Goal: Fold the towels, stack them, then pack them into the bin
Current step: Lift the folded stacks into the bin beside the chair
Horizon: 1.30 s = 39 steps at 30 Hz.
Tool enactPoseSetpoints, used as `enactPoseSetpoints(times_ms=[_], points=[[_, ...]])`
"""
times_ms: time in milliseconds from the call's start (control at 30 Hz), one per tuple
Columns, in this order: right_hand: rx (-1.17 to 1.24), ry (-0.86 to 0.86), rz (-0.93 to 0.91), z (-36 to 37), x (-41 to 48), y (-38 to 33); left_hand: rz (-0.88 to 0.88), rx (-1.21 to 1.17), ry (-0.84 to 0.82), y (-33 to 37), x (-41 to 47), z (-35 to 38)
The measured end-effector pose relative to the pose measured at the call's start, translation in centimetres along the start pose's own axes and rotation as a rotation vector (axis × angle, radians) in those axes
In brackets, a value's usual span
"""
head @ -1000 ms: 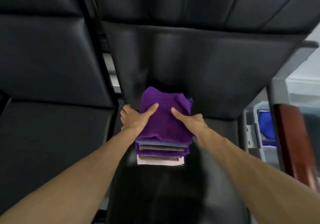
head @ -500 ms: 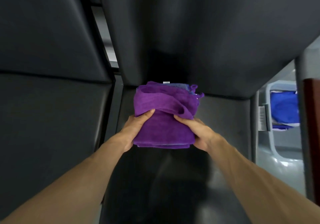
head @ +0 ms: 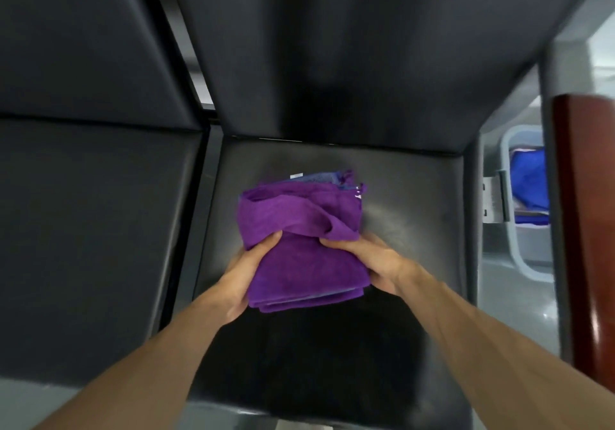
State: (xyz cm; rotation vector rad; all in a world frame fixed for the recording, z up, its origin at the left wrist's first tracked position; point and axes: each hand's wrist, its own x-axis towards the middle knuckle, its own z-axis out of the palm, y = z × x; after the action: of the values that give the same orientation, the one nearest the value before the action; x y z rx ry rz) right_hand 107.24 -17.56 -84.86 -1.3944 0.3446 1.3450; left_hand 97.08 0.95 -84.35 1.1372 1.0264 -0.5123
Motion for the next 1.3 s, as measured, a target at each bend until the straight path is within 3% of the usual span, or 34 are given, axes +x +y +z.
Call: enactPoseSetpoints(times_ms=[100,267,567,733,1000,1100,1300], points=[[-0.006,-0.041,-0.017,-1.1,-3.3,2.3,0.013,0.029,0.019,-1.6,-2.7,2.1],[-0.019,0.052,-0.132,-4.0,-11.4,4.5,0.084,0.057,0.017,-2.2,-9.0,7.7],[-0.031,0.044,-0.450,-11.2,-28.6,2.0,0.329,0.107,0.016,1.5,-23.6,20.6],[0.102,0.065,-0.506,-18.3,-35.6,1.3,0.346,0.180,-0.041,2.9,-26.6,30.3],[0.197,0.226,-0.557,-31.7,-35.6,2.7,0.387,0.317,-0.244,5.0,-21.6,43.4],[0.237,0.249,-0.578,-36.7,-33.7,2.8,0.325,0.321,-0.289,5.5,-17.2,47.2],[0.271,0.261,-0.439,-49.9,-25.0,-0.3,0.120,0.322,-0.411,7.6,-1.8,55.7]])
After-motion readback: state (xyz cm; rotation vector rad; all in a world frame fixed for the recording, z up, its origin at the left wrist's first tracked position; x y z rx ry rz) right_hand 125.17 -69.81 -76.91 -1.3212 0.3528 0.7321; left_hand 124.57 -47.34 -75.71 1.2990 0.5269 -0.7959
